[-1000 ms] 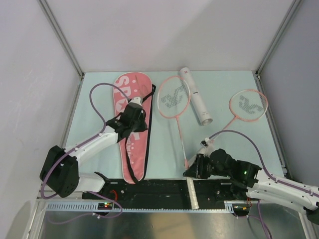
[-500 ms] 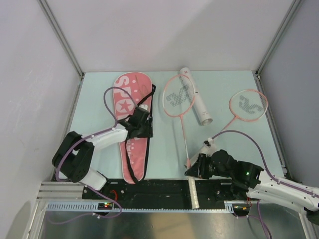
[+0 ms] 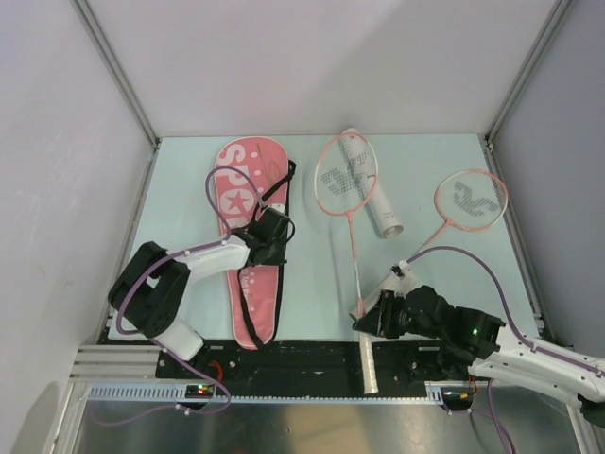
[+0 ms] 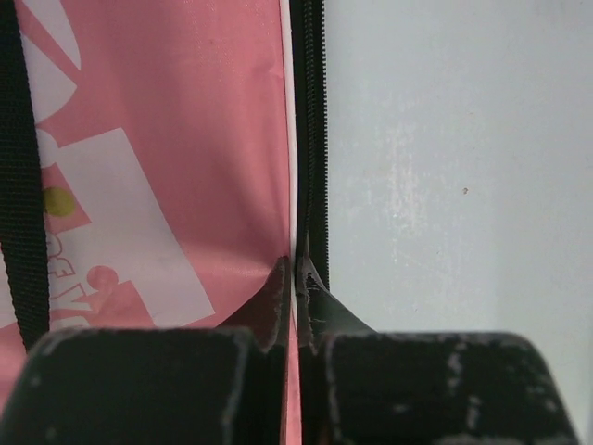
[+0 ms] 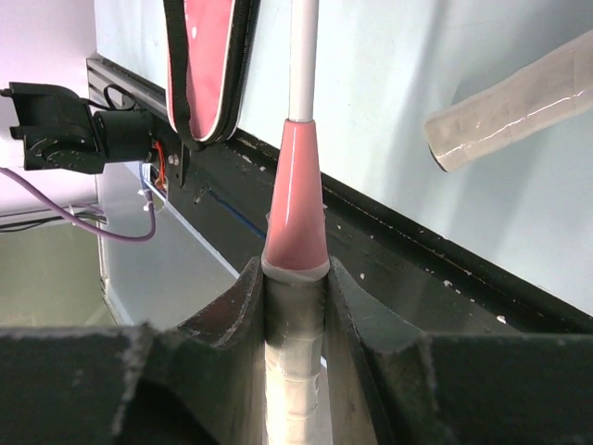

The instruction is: Pack up the badminton gear

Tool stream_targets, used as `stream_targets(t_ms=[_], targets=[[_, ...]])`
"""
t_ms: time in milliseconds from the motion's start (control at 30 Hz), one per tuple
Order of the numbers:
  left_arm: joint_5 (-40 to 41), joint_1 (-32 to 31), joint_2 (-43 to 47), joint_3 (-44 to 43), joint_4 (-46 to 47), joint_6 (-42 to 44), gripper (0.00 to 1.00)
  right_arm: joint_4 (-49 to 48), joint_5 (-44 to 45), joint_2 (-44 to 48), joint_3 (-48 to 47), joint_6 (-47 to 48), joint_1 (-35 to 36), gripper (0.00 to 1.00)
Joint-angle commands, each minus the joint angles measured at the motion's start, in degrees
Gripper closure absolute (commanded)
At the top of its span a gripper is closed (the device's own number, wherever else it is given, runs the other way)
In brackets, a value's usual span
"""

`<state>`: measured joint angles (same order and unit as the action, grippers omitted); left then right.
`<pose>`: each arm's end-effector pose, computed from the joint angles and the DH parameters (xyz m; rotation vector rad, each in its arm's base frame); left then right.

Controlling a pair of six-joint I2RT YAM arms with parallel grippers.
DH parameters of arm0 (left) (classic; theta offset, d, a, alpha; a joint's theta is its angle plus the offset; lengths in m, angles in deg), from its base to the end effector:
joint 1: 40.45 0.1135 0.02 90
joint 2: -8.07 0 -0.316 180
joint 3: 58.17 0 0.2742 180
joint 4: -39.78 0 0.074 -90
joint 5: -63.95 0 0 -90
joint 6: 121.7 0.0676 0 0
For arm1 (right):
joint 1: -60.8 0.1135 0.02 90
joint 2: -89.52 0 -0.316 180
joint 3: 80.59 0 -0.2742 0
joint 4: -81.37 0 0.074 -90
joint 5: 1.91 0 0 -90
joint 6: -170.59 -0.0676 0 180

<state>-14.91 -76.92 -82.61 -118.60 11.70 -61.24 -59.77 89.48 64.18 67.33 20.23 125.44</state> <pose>0.2766 -0.1882 0.1719 0.0843 2.5687 -0.1868 0.0557 0.1137 0.2056 -0.0737 2.4028 1.1656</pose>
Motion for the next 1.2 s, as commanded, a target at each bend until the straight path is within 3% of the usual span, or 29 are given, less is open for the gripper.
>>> stream_targets(t_ms=[0, 267, 467, 900, 1067, 1167], targets=[[0.1, -0.4, 4.8, 0.2, 0.1, -0.4, 1.00, -3.7, 1.9, -0.8, -3.2, 0.9, 1.0, 1.00], [-0.8, -0.3, 13.2, 0.2, 0.0, -3.9, 1.00, -9.3, -1.7, -2.4, 0.1, -3.8, 2.9, 1.00], [-1.4, -0.3, 16.9, 0.6, 0.0, -5.1, 1.00, -20.0, -5.8, -3.9, 6.0, -11.3, 3.8, 1.00], [-2.3, -0.3, 18.0, 1.1, 0.1, -3.6, 1.00, -43.3, -12.2, -20.7, 7.5, -12.6, 9.0, 1.00], [0.8, -0.3, 15.6, 3.1, 0.0, -2.9, 0.69, -44.5, -10.8, -22.5, 7.5, -12.9, 10.4, 1.00], [2.0, -0.3, 12.9, 3.7, -0.3, -2.1, 0.58, -43.1, -9.3, -21.5, 7.5, -12.9, 10.8, 1.00]])
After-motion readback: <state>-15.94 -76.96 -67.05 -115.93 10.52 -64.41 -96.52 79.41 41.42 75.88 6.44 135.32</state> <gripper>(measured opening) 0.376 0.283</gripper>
